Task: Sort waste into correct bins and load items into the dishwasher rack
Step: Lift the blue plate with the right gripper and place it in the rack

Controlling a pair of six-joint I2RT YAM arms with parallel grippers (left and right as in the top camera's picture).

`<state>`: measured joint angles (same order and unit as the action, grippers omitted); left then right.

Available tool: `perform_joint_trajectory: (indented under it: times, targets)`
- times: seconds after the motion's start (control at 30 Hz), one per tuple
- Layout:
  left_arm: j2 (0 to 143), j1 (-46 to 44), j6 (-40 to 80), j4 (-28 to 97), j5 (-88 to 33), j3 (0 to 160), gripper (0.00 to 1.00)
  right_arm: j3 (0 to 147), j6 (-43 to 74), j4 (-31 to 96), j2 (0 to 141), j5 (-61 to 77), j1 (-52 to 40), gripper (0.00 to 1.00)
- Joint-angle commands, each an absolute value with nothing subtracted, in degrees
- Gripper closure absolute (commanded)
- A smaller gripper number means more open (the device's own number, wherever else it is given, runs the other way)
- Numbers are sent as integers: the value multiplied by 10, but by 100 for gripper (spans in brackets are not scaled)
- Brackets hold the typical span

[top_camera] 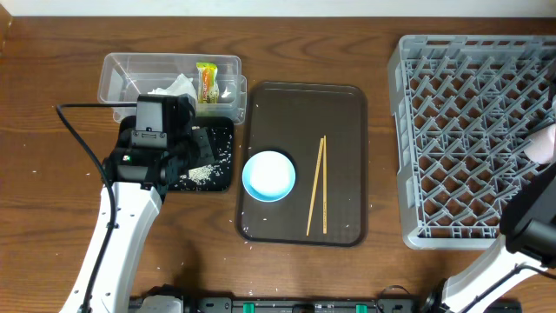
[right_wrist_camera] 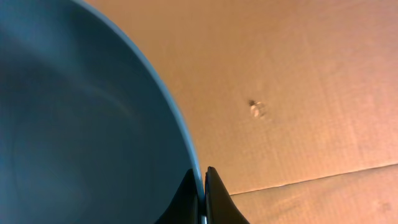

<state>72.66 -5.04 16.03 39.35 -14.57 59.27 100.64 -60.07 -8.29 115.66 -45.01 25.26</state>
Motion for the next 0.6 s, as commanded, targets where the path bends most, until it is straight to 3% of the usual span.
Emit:
perform_joint_trajectory:
  times: [0.0, 0.33, 0.57]
  targets:
    - [729, -49, 152, 392, -136, 596, 51, 1011, -636, -99, 1167, -463, 263, 99]
    - [729, -49, 153, 392, -136, 596, 51, 1011, -638, -98, 1218, -465, 277, 99]
    - [729, -49, 153, 392, -136, 596, 51, 1011, -507, -40, 1226, -465, 262, 99]
